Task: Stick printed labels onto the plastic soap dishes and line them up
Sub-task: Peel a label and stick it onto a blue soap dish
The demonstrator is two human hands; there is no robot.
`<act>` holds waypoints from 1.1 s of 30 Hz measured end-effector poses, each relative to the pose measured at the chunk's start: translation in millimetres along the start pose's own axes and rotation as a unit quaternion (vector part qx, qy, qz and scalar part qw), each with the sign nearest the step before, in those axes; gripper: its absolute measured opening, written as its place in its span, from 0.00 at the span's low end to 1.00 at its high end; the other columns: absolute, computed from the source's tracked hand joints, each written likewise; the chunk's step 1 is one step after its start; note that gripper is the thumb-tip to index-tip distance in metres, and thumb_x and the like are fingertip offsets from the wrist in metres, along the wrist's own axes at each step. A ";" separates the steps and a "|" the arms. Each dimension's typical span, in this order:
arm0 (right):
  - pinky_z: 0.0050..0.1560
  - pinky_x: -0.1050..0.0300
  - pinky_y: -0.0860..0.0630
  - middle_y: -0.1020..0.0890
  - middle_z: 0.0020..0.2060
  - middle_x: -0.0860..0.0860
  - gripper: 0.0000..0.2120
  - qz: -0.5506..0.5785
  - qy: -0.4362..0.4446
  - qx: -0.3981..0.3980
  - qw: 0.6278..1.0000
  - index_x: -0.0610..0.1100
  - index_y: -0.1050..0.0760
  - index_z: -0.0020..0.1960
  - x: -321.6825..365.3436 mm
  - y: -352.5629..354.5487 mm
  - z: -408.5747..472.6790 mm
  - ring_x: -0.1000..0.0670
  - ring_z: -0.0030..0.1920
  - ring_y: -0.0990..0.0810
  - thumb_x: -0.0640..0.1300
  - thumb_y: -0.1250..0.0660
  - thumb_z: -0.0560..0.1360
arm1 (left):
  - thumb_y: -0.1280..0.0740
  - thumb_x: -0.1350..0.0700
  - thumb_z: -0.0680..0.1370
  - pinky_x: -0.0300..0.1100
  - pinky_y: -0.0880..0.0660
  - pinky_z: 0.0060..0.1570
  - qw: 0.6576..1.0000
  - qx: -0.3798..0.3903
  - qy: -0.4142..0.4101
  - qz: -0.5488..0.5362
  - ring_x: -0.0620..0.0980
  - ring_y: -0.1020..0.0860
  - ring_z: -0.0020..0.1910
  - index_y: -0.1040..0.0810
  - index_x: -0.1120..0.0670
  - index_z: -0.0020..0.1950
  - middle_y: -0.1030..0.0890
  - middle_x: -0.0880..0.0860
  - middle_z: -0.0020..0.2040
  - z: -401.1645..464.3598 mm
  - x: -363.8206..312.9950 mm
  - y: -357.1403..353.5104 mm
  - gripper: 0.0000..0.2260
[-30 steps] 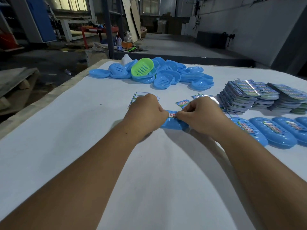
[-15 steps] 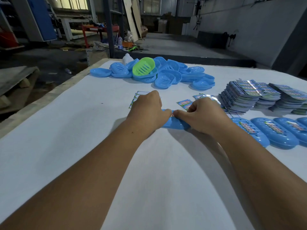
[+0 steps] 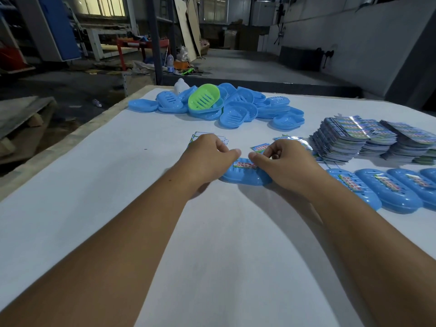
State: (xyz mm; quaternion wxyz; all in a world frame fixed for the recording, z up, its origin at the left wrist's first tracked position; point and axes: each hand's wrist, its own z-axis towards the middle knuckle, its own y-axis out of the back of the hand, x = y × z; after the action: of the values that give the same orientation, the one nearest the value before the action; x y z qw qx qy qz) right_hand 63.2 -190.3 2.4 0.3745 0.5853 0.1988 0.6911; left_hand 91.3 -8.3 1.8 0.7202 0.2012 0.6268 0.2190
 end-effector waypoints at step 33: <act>0.44 0.54 0.24 0.19 0.53 0.47 0.17 -0.288 -0.052 0.106 0.950 0.44 0.21 0.56 -0.3 62.7 -17.1 0.42 0.50 0.21 0.48 0.29 0.69 | 0.34 0.40 0.77 0.43 0.28 0.47 0.989 -0.050 -0.015 0.141 0.51 0.22 0.49 0.25 0.46 0.41 0.20 0.47 0.45 1.5 0.2 0.7 0.11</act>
State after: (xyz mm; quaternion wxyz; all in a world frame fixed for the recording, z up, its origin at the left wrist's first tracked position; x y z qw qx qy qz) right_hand 29.0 -227.9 42.8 0.5035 0.5743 0.4116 0.4972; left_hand 92.7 -7.6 2.2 0.7006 0.2545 0.5698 0.3461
